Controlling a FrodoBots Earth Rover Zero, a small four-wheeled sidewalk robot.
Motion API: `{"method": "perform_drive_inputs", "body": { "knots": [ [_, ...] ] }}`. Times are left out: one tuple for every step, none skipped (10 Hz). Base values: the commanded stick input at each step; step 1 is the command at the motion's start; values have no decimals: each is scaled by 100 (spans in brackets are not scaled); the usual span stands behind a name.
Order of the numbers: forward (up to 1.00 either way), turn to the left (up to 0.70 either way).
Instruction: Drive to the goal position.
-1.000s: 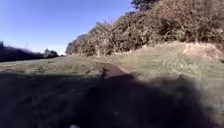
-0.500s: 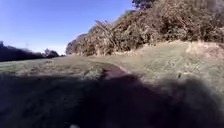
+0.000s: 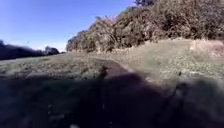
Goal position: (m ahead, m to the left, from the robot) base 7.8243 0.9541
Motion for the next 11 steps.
{"method": "perform_drive_inputs", "body": {
  "knots": [
    [70, 0],
    [70, 0],
    [70, 0],
    [70, 0],
    [70, 0],
    [70, 0],
    [70, 0],
    [70, 0],
    [70, 0],
    [70, 0],
    [70, 0]
  ]
}}
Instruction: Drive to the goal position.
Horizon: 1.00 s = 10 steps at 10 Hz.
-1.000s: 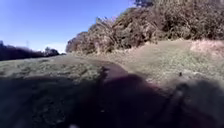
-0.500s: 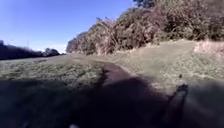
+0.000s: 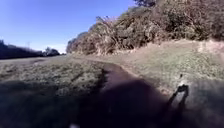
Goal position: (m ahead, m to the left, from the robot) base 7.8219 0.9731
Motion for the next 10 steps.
{"method": "perform_drive_inputs", "body": {
  "knots": [
    [70, 0],
    [70, 0],
    [70, 0],
    [70, 0],
    [70, 0],
    [70, 0],
    [70, 0],
    [70, 0],
    [70, 0],
    [70, 0]
  ]
}}
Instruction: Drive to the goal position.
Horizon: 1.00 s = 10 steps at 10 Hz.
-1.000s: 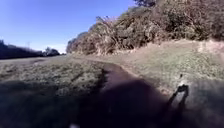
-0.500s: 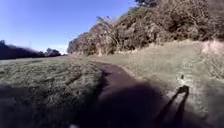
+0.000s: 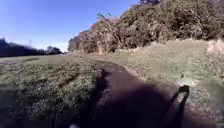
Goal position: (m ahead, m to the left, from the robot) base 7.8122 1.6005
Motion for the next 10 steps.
{"method": "perform_drive_inputs", "body": {
  "knots": [
    [70, 0],
    [70, 0],
    [70, 0],
    [70, 0],
    [70, 0],
    [70, 0],
    [70, 0],
    [70, 0],
    [70, 0],
    [73, 0]
  ]
}}
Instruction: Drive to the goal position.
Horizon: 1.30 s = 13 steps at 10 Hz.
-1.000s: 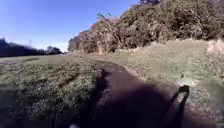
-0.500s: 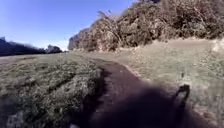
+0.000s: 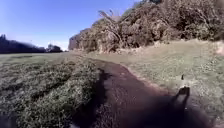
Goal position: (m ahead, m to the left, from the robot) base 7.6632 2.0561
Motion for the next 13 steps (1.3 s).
{"method": "perform_drive_inputs", "body": {
  "knots": [
    [80, 0],
    [85, 0],
    [85, 0],
    [85, 0],
    [85, 0],
    [85, 0],
    [85, 0],
    [85, 0],
    [85, -4],
    [85, -16],
    [85, -32],
    [85, -19],
    [85, -6]
  ]
}}
